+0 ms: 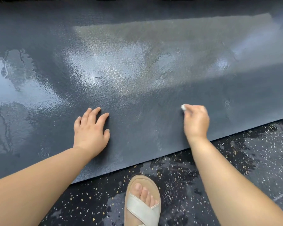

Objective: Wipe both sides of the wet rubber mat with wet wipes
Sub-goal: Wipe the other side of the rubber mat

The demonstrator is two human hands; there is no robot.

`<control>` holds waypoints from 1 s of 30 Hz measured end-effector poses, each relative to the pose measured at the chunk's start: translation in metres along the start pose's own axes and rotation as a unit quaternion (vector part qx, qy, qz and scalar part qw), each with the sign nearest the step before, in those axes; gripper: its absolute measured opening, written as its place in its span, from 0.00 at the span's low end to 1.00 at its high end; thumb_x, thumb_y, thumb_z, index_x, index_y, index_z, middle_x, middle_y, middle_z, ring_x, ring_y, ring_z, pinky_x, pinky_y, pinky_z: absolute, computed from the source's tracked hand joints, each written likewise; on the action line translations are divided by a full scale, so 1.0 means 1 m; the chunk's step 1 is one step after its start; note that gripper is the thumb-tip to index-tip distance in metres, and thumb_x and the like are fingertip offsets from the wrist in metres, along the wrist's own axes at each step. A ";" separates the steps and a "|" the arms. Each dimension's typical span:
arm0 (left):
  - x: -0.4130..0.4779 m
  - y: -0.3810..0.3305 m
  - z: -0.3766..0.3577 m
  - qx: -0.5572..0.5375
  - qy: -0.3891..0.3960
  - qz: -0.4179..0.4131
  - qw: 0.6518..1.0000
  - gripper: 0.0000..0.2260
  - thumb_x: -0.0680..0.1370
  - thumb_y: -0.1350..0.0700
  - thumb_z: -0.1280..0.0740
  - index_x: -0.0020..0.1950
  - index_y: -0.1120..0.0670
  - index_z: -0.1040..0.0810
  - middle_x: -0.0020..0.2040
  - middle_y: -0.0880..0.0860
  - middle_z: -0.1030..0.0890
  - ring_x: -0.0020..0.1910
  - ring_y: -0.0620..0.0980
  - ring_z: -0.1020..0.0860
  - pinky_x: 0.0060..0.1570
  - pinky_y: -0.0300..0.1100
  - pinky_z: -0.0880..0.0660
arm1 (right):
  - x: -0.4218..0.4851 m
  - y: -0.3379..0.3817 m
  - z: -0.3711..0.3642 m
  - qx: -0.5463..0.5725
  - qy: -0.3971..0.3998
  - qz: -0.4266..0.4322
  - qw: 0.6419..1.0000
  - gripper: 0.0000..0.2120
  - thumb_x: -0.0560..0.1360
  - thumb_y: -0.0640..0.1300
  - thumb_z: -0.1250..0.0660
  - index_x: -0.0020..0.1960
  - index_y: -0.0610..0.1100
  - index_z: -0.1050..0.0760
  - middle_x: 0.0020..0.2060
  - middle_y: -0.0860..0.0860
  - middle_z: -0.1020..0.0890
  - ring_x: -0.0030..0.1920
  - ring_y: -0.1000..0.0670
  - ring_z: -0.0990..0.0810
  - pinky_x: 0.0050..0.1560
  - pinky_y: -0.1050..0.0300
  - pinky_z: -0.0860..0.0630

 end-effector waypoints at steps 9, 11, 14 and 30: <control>0.001 -0.029 -0.009 -0.021 -0.006 -0.002 1.000 0.24 0.78 0.48 0.40 0.74 0.46 0.38 0.77 0.50 0.46 0.76 0.52 0.52 0.72 0.54 0.57 | -0.172 0.096 -0.061 0.012 0.219 0.298 0.929 0.09 0.61 0.34 0.30 0.35 0.47 0.19 0.32 0.49 0.23 0.35 0.46 0.24 0.34 0.59 0.26; 0.001 -0.027 -0.007 -0.031 -0.017 0.000 0.999 0.23 0.78 0.49 0.39 0.73 0.47 0.36 0.76 0.50 0.43 0.76 0.52 0.50 0.72 0.54 0.56 | -0.216 0.112 -0.073 0.079 0.340 0.342 0.873 0.10 0.66 0.32 0.31 0.41 0.45 0.17 0.37 0.46 0.21 0.38 0.44 0.22 0.39 0.57 0.24; 0.003 -0.020 0.001 -0.034 -0.032 -0.010 0.999 0.22 0.77 0.51 0.37 0.72 0.49 0.33 0.75 0.51 0.39 0.75 0.53 0.47 0.71 0.53 0.53 | -0.162 0.103 -0.061 0.149 0.255 0.285 0.912 0.07 0.70 0.33 0.30 0.43 0.42 0.17 0.38 0.46 0.20 0.41 0.42 0.20 0.43 0.53 0.23; 0.022 0.020 0.014 0.015 -0.022 0.040 0.999 0.24 0.80 0.47 0.43 0.76 0.46 0.42 0.77 0.49 0.47 0.76 0.50 0.52 0.72 0.50 0.55 | -0.113 0.162 -0.096 0.086 0.190 0.325 0.922 0.05 0.68 0.34 0.29 0.40 0.43 0.17 0.37 0.46 0.20 0.34 0.42 0.23 0.39 0.56 0.22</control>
Point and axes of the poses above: each hand's wrist, its own x-axis towards the middle knuckle, its own z-axis out of the back of the hand, y = z × x, the point moved 8 cm from there along x, towards the middle knuckle
